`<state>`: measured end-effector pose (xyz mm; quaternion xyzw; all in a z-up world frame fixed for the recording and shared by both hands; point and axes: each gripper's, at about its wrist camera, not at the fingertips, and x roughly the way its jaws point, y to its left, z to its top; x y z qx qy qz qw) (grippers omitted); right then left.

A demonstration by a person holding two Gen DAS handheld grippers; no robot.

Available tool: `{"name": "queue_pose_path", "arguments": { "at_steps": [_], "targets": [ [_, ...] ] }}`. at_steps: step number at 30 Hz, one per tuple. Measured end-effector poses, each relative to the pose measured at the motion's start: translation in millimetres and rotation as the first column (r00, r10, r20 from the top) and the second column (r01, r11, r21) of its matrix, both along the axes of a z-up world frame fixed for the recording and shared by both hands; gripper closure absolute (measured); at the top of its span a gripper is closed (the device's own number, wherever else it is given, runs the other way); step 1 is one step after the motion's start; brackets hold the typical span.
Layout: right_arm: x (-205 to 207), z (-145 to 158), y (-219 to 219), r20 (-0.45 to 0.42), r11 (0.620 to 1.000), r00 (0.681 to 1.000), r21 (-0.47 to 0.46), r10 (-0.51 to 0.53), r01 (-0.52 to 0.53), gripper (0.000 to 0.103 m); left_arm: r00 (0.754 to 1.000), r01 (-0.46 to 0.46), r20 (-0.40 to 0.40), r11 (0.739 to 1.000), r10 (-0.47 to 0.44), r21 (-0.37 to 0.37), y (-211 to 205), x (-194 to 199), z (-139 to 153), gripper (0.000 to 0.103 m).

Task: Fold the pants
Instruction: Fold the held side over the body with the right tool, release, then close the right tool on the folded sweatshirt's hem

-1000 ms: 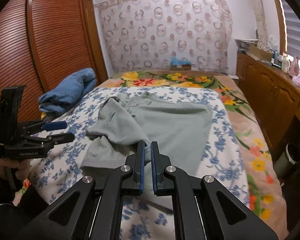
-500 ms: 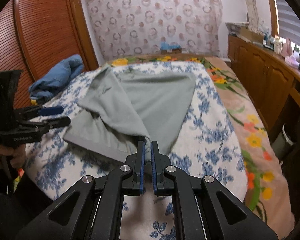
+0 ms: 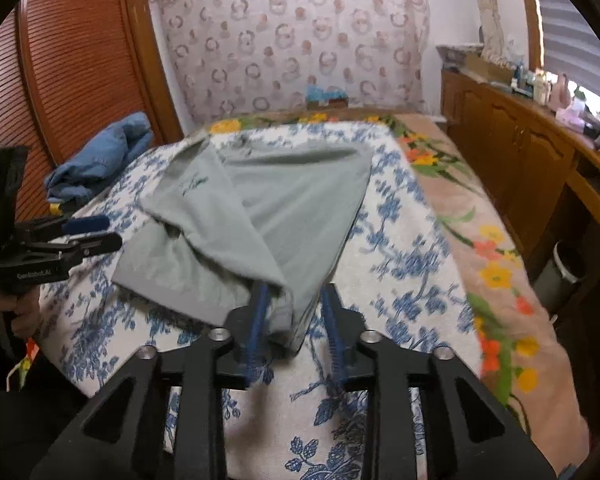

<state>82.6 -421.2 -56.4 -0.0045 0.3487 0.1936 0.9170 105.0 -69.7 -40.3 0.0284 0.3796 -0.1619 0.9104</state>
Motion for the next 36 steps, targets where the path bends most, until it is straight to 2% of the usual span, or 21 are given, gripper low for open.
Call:
{"name": "queue_pose_path", "arguments": {
  "at_steps": [6, 13, 18, 28, 32, 36],
  "targets": [
    [8.4, 16.2, 15.5, 0.039, 0.999, 0.998, 0.004, 0.043, -0.043, 0.070, 1.000, -0.026, 0.013, 1.000, 0.026, -0.010, 15.3, -0.6, 7.2, 0.043],
    [28.0, 22.3, 61.4, 0.057, 0.990, 0.988, 0.007, 0.142, -0.143, 0.070, 0.999, -0.043, 0.027, 0.999, 0.043, -0.010, 31.2, -2.4, 11.1, 0.043],
    [49.3, 24.1, 95.3, 0.045, 0.970, 0.970, 0.051, 0.237, -0.239, 0.070, 0.998, -0.060, 0.028, 0.998, 0.061, -0.014, 42.5, -1.2, 12.1, 0.043],
    [71.5, 8.9, 164.0, 0.012, 0.930, 0.930, -0.028, 0.367, -0.366, 0.070, 0.996, -0.090, 0.028, 0.996, 0.090, -0.019, 63.3, -1.5, 10.4, 0.043],
    [72.2, -1.0, 186.2, -0.005, 0.909, 0.912, -0.084, 0.410, -0.409, 0.070, 0.994, -0.105, 0.023, 0.994, 0.105, -0.024, 71.0, -2.0, 9.0, 0.043],
    [75.9, -10.6, 200.0, -0.024, 0.897, 0.908, -0.147, 0.418, -0.417, 0.070, 0.992, -0.121, 0.019, 0.992, 0.121, -0.032, 79.1, -2.3, 7.3, 0.043]
  ]
}}
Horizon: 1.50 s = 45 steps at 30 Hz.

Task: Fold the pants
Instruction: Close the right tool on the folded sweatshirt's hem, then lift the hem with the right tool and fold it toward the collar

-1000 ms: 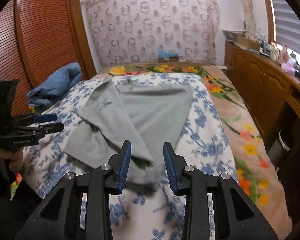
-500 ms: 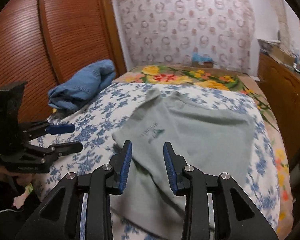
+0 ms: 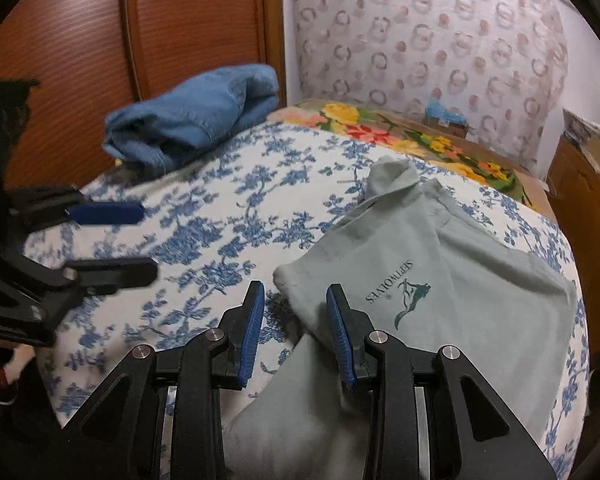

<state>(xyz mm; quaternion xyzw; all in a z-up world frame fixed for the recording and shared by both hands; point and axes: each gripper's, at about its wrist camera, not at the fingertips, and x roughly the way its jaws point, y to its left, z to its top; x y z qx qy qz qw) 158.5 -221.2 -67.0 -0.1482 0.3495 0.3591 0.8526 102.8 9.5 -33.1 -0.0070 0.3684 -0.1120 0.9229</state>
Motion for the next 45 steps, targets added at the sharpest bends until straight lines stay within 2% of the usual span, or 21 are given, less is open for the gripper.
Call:
{"name": "queue_pose_path", "arguments": {
  "at_steps": [9, 15, 17, 18, 23, 26, 30, 37, 45],
  "targets": [
    [4.9, -12.5, 14.7, 0.040, 0.995, 0.999, -0.103, 0.012, -0.008, 0.071, 1.000, -0.019, -0.007, 1.000, 0.019, -0.009, 10.7, -0.3, -4.3, 0.043],
    [10.6, -21.2, 21.6, 0.034, 0.989, 0.999, -0.146, 0.007, -0.002, 0.086, 1.000, -0.011, -0.008, 1.000, 0.011, -0.013, 10.5, -1.8, -4.6, 0.043],
    [13.1, -22.3, 21.1, 0.022, 0.989, 1.000, -0.145, 0.003, 0.000, 0.097, 1.000, -0.008, -0.007, 1.000, 0.008, -0.013, 9.4, -1.6, -4.8, 0.043],
    [13.6, -22.6, 20.5, 0.013, 0.990, 1.000, -0.144, 0.004, -0.003, 0.099, 1.000, -0.005, -0.008, 1.000, 0.005, -0.012, 8.4, -1.4, -4.8, 0.043],
    [15.8, -12.3, 9.8, 0.014, 0.997, 1.000, -0.080, -0.005, 0.006, 0.102, 1.000, 0.010, -0.008, 1.000, -0.010, -0.003, 0.8, -1.2, -4.5, 0.043],
    [20.1, 5.7, -5.3, 0.036, 0.999, 0.999, -0.014, -0.038, 0.038, 0.103, 1.000, 0.020, -0.011, 1.000, -0.020, 0.001, -4.3, 2.4, -4.4, 0.043],
    [28.9, 27.0, -25.7, 0.077, 0.996, 0.993, 0.024, -0.091, 0.089, 0.103, 0.999, 0.037, -0.020, 0.999, -0.037, 0.002, -11.5, 13.2, -4.9, 0.043],
    [52.2, 47.2, -66.6, 0.100, 0.981, 0.977, 0.054, -0.189, 0.184, 0.103, 0.996, 0.083, -0.036, 0.996, -0.083, 0.010, -35.8, 35.6, -3.2, 0.043],
    [81.2, 48.4, -106.5, 0.097, 0.962, 0.957, 0.044, -0.272, 0.269, 0.103, 0.989, 0.141, -0.059, 0.989, -0.138, 0.043, -70.6, 58.4, -6.5, 0.043]
  ]
}}
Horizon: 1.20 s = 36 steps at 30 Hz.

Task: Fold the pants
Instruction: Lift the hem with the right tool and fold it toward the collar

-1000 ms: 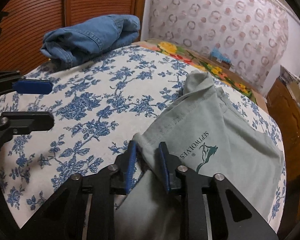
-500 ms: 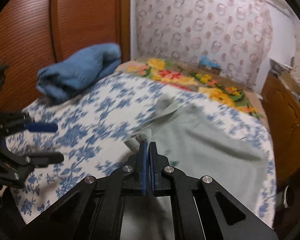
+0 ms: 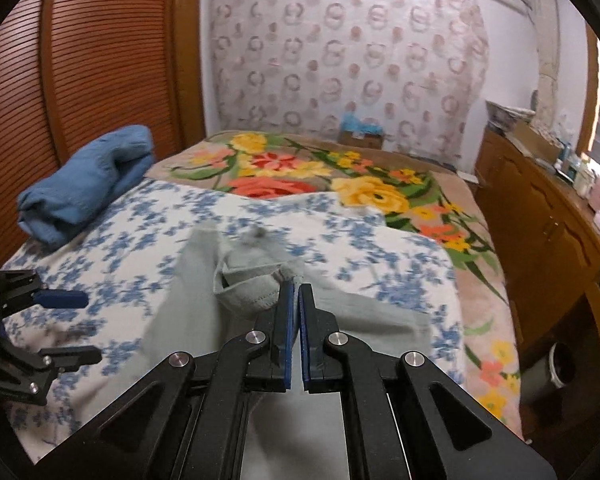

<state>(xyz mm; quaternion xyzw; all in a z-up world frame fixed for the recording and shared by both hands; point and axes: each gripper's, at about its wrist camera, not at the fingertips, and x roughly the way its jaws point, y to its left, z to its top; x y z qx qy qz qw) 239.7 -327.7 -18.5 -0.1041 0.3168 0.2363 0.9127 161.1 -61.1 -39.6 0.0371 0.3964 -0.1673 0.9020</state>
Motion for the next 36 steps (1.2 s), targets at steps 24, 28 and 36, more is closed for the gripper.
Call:
{"name": "queue_pose_path", "arguments": {
  "at_steps": [24, 28, 36],
  "targets": [
    [66.9, -48.1, -70.2, -0.080, 0.985, 0.984, -0.072, -0.160, 0.154, 0.102, 0.998, 0.064, -0.031, 0.998, -0.064, 0.014, -30.6, 25.5, -11.0, 0.043],
    [70.1, -49.8, -75.7, -0.074, 0.975, 0.974, -0.082, -0.212, 0.206, 0.094, 0.997, 0.064, -0.044, 0.998, -0.063, 0.023, -32.2, 30.7, -18.2, 0.043],
    [71.6, -47.0, -76.7, -0.097, 0.985, 0.980, -0.036, -0.173, 0.171, 0.081, 0.996, 0.067, -0.060, 0.997, -0.065, 0.024, -33.6, 34.7, -22.2, 0.043]
  ]
}}
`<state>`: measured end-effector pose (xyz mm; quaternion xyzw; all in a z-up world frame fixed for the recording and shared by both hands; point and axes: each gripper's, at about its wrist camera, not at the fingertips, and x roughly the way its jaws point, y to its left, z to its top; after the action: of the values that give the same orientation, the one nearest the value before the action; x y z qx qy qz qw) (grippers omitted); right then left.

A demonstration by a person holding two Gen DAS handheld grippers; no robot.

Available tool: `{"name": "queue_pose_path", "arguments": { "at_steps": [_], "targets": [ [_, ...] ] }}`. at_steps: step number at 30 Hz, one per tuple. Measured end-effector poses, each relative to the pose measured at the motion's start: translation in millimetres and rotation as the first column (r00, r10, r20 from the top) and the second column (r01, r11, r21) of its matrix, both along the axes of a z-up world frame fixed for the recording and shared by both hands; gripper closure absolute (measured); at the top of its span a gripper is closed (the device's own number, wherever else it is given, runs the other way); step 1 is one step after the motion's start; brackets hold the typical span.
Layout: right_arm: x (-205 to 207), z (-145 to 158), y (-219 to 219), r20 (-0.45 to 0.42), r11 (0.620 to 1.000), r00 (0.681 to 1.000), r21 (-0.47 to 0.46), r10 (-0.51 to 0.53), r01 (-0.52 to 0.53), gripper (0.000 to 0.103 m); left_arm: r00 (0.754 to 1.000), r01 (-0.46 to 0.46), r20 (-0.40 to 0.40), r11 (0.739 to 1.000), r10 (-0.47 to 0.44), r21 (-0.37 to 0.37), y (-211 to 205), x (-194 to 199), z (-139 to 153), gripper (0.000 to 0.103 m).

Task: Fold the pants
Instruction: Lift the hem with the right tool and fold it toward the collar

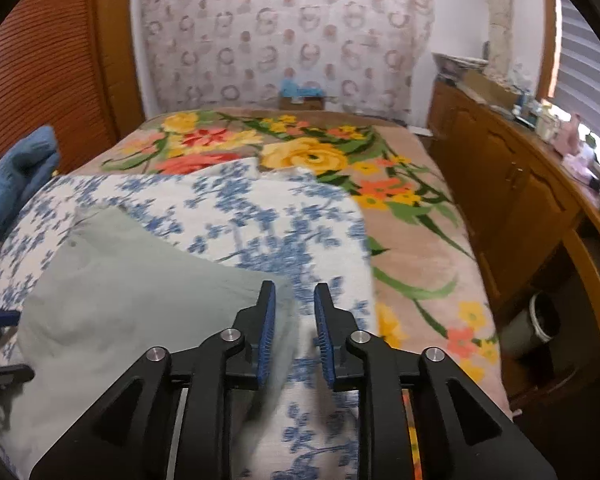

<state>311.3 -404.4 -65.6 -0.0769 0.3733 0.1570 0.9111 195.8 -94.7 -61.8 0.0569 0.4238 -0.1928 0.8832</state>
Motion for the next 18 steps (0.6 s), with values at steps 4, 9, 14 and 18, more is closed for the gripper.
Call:
{"name": "queue_pose_path", "arguments": {
  "at_steps": [4, 9, 14, 18],
  "targets": [
    [2.2, -11.4, 14.7, -0.048, 0.998, 0.998, -0.045, 0.037, -0.039, 0.077, 1.000, 0.000, 0.000, 1.000, 0.000, 0.001, 0.3, 0.1, 0.3, 0.043],
    [2.5, -15.0, 12.1, -0.045, 0.997, 0.999, -0.072, 0.016, -0.019, 0.098, 1.000, 0.000, 0.001, 1.000, 0.000, 0.002, 0.1, -0.2, 0.0, 0.042],
    [0.8, -7.4, 2.6, 0.002, 0.996, 1.000, -0.088, -0.021, 0.021, 0.101, 1.000, 0.001, 0.001, 1.000, -0.001, 0.003, 0.7, 0.1, -0.4, 0.041],
    [0.7, -5.5, 0.7, 0.012, 0.994, 0.999, -0.100, -0.051, 0.052, 0.097, 1.000, -0.004, 0.001, 1.000, 0.004, 0.005, 0.5, 0.9, -1.0, 0.038]
  ]
}}
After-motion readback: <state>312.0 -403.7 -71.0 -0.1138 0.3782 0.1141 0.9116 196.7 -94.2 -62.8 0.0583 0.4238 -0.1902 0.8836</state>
